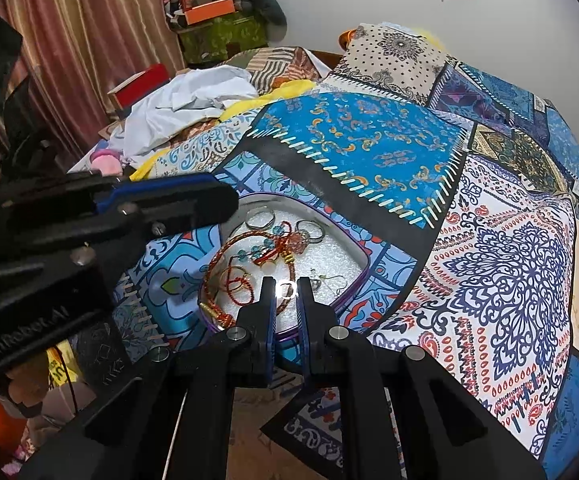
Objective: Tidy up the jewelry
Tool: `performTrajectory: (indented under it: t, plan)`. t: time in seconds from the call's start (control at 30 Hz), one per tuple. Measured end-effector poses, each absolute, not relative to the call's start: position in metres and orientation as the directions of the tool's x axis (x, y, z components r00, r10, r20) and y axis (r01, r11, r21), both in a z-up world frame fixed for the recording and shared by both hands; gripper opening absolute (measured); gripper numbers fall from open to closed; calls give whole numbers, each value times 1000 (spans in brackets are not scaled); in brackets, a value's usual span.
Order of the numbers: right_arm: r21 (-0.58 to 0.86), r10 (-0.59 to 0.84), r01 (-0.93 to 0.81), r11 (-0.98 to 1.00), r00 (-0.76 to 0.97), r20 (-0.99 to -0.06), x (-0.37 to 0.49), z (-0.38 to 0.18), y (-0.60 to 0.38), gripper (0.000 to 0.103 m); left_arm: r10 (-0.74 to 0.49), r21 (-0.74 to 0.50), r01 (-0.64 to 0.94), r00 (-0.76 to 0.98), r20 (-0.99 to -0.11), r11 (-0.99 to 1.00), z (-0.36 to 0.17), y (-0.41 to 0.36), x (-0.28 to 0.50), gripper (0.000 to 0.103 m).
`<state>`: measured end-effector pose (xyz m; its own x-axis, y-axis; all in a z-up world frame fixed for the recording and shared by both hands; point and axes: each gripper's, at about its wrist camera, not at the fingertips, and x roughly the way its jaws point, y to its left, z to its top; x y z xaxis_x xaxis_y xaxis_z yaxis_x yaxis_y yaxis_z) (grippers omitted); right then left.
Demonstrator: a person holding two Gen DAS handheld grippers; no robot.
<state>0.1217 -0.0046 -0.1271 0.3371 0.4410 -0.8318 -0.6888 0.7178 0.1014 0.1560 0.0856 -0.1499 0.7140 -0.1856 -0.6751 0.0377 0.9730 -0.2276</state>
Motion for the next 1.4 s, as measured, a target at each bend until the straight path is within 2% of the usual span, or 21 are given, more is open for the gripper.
performTrajectory:
  t: [0.1,0.2,0.23,0.53,0.67,0.77,0.93,0.97,1.03,1.1,1.13,1.17,1.2,1.27,1.4]
  plan:
    - [97,435,-680,726,345,-832,121,-124,-4,12,-163,-216,21,727,-667,976,-143,88,151,26]
    - [106,444,-666,738,362,-820,121,-117,-8,24,-140,-203,6,744,-654,979,-134,91,144,29]
    - [104,447,-662,742,373,-813,121,-113,-10,25,-134,-200,2,749,-649,980,-129,92,141,29]
    - [70,480,-634,770,503,-719,105,-59,-33,26,-69,-157,-26,817,-573,987,-85,88,114,30]
    - [52,498,-616,786,581,-643,89,-25,-48,26,-35,-134,-37,867,-496,990,-53,82,92,31]
    - [48,519,-603,796,639,-568,73,4,-60,26,0,-114,-52,907,-421,992,-28,75,70,36]
    - [52,548,-579,813,733,-404,36,55,-85,26,49,-80,-74,958,-284,994,7,63,30,42]
    - [53,551,-577,815,745,-377,31,61,-89,31,58,-74,-80,964,-259,994,13,59,22,45]
    - [53,549,-564,824,774,-316,16,74,-96,47,77,-64,-92,974,-214,994,23,54,7,52]
    - [59,535,-539,840,806,-254,2,82,-103,72,89,-59,-101,980,-178,993,28,49,-5,61]
    - [64,529,-529,846,817,-231,-3,85,-106,76,93,-57,-104,981,-169,993,30,48,-9,64]
    - [69,522,-520,852,827,-208,-8,88,-109,83,100,-53,-109,982,-159,993,32,46,-15,72]
    - [72,512,-508,858,838,-190,-12,89,-111,87,106,-50,-115,983,-152,992,32,44,-18,84]
    - [73,496,-491,868,851,-172,-18,90,-114,90,121,-45,-128,984,-133,991,33,41,-25,98]
    - [48,458,-457,888,871,-176,-21,86,-110,100,131,-39,-137,983,-125,990,34,36,-35,102]
